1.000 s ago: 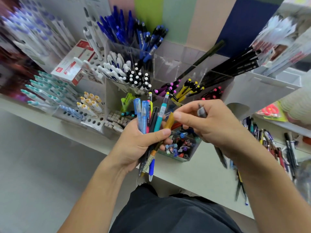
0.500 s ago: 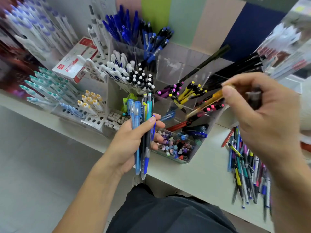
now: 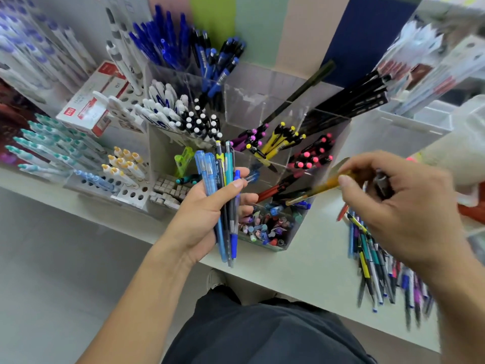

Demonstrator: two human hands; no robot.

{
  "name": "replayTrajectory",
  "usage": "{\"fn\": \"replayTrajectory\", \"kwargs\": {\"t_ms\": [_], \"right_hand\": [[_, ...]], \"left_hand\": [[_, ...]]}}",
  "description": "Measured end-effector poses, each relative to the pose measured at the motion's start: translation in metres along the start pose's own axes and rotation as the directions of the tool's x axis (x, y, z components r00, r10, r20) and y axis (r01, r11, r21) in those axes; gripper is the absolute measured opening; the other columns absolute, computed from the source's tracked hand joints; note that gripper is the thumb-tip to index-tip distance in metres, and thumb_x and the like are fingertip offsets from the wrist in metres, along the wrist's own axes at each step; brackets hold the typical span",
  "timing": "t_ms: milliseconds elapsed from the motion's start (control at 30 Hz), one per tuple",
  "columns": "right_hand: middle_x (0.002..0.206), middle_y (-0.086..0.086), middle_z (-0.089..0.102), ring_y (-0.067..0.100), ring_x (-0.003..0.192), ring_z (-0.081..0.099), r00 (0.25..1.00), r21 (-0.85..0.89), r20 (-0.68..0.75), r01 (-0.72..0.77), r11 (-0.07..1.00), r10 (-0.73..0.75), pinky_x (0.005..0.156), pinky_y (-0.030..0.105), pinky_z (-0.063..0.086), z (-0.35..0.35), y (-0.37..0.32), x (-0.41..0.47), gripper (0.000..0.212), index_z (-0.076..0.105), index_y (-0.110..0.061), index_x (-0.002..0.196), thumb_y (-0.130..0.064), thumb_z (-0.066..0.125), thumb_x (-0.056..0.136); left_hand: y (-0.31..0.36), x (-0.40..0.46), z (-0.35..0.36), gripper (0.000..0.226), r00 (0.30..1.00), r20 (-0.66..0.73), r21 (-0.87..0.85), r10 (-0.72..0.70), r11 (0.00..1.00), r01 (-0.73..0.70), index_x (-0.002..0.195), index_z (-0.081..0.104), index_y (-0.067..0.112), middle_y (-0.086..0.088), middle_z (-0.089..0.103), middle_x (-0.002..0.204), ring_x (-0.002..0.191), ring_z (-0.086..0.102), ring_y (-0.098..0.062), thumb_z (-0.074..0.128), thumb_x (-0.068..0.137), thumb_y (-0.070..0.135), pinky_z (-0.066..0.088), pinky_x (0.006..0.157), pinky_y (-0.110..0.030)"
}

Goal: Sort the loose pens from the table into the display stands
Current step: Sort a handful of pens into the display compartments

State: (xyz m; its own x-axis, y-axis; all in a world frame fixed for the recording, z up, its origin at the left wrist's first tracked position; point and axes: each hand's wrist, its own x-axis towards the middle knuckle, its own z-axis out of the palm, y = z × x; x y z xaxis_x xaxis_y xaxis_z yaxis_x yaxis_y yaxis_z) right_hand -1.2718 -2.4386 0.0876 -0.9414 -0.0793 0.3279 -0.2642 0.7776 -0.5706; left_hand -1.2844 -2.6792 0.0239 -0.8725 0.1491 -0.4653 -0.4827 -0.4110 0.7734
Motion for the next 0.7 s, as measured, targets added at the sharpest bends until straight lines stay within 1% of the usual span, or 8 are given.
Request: {"fn": "replayTrajectory", "kwargs": {"t_ms": [100,167,233,333,400,467,533,700], "right_hand": [[0.079,-0.005,0.064,0.014,0.071,0.058,0.977,-0.181,0.211,0.066,0.981,-0.026,0.069,0.025,0.049,0.033,0.018,0.002,0.005,0.074,-0.016,0.096,-0.016,0.072,0.091],[0.085,-0.004,0.058,0.022,0.08,0.06,0.922,-0.316,0.378,0.048,0.947,0.08,0.071,0.036,0.051,0.053,0.027,0.001,0.015,0.075,-0.02,0.108,-0.023,0.065,0.096],[0.084,-0.008,0.053,0.018,0.081,0.058,0.913,-0.322,0.387,0.005,0.947,0.126,0.071,0.034,0.047,0.057,0.027,0.0,0.023,0.073,-0.022,0.118,-0.029,0.063,0.097],[0.069,-0.013,0.06,0.005,0.063,0.053,0.98,0.007,0.159,-0.125,0.992,0.123,0.062,0.015,0.04,0.049,0.006,0.007,0.02,0.077,-0.023,0.104,-0.036,0.072,0.09],[0.062,-0.008,0.064,0.004,0.054,0.055,0.949,0.205,0.263,-0.23,0.951,0.173,0.056,0.014,0.043,0.049,-0.011,0.016,0.016,0.078,-0.022,0.093,-0.036,0.073,0.088],[0.068,0.0,0.073,0.009,0.059,0.068,0.866,0.365,0.469,-0.371,0.854,0.175,0.063,0.023,0.055,0.056,-0.023,0.022,0.012,0.079,-0.014,0.089,-0.025,0.073,0.09],[0.069,0.007,0.075,0.018,0.065,0.073,0.82,0.451,0.545,-0.462,0.763,0.175,0.068,0.029,0.06,0.062,-0.024,0.029,0.011,0.077,-0.007,0.086,-0.014,0.072,0.092],[0.056,-0.015,0.064,-0.003,0.048,0.051,0.945,0.388,0.214,-0.315,0.866,0.248,0.052,0.009,0.038,0.024,0.003,0.043,0.011,0.076,-0.015,0.08,-0.021,0.076,0.09]], "left_hand": [[0.0,0.0,0.007,0.024,1.0,0.015,-0.076,-0.009,0.997,0.01,0.115,0.067,0.009,-0.003,0.075,0.087,0.094,0.075,-0.025,0.06,0.092,0.01,0.061,0.075,-0.029],[0.0,0.0,0.01,0.025,1.0,0.023,-0.128,-0.021,0.991,0.024,0.116,0.066,0.006,-0.009,0.075,0.094,0.098,0.074,-0.029,0.06,0.092,0.008,0.061,0.076,-0.03],[0.001,-0.001,0.013,0.028,1.0,0.027,-0.12,-0.008,0.993,0.011,0.118,0.064,0.005,-0.015,0.075,0.098,0.094,0.075,-0.028,0.061,0.09,0.007,0.061,0.075,-0.031],[0.0,-0.001,0.013,0.026,0.999,0.039,-0.037,0.033,0.999,-0.032,0.117,0.061,0.005,-0.017,0.075,0.096,0.085,0.075,-0.027,0.061,0.091,0.006,0.062,0.073,-0.032],[-0.002,-0.001,0.014,0.027,0.998,0.052,0.016,0.045,0.999,-0.046,0.117,0.059,0.006,-0.016,0.075,0.094,0.083,0.075,-0.028,0.063,0.091,0.007,0.062,0.07,-0.034],[-0.003,-0.002,0.013,0.031,0.996,0.065,0.043,0.058,0.997,-0.061,0.117,0.059,0.006,-0.015,0.074,0.091,0.08,0.074,-0.028,0.066,0.087,0.008,0.062,0.068,-0.035],[-0.004,-0.002,0.012,0.027,0.995,0.059,0.074,0.081,0.994,-0.085,0.115,0.059,0.007,-0.013,0.073,0.088,0.078,0.073,-0.027,0.066,0.088,0.006,0.062,0.069,-0.036],[-0.006,0.002,0.007,0.015,0.993,0.008,0.133,0.118,0.984,-0.118,0.111,0.057,0.01,-0.016,0.076,0.092,0.078,0.072,-0.026,0.061,0.097,0.005,0.061,0.067,-0.035]]}}
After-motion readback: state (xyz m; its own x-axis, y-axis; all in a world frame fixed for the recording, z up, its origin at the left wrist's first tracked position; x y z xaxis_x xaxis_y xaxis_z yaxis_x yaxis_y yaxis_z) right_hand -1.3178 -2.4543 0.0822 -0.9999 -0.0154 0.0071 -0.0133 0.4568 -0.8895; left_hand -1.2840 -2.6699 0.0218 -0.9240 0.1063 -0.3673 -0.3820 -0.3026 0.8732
